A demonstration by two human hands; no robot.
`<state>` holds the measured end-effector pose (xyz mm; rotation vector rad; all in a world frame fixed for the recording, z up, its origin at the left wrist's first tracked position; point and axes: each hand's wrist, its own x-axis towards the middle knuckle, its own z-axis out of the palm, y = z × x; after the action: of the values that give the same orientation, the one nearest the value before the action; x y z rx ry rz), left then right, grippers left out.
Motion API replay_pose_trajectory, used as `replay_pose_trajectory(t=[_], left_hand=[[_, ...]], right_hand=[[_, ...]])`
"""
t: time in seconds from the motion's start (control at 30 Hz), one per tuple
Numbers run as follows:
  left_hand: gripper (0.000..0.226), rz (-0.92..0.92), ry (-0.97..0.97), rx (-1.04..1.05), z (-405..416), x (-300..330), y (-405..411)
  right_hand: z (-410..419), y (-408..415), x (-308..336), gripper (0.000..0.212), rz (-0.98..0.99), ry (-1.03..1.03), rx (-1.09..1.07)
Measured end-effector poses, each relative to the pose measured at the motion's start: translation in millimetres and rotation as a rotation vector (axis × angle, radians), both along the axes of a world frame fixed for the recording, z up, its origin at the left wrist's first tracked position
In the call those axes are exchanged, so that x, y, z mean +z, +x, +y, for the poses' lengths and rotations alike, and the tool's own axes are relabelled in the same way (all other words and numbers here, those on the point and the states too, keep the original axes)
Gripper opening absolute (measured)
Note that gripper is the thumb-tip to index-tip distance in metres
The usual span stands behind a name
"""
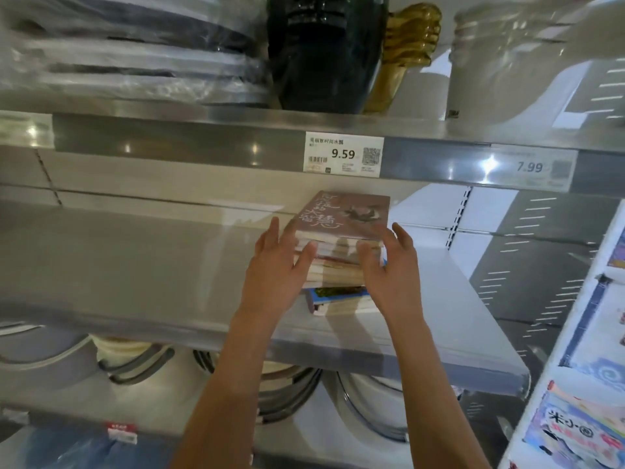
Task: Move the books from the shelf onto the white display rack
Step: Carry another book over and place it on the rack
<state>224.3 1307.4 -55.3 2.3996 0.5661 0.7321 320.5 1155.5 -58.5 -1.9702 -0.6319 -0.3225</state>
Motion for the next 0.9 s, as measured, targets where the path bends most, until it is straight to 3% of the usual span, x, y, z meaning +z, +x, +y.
replay_pose_trajectory(t=[0.2,0.53,0.8,0.9], left_hand=[[0.057,-0.017,-0.098,-0.108,24,4,39],[0.040,-0.113,-0.031,-0.083,27,-7,49],[0.040,-0.243,-0.070,-0.132,20,-12,15],[0.036,-0.318,-0.166,-0.120,18,-16,-8]], right_hand=[[29,11,-1,0.041,0.062,-0.013,-0.102],[38,2,16,0.037,0.161,-0.109,-0.187],[29,-38,9,0.026,0.134,0.039,-0.193],[22,-54,-3,0.022,0.083,0.076,-0.196]])
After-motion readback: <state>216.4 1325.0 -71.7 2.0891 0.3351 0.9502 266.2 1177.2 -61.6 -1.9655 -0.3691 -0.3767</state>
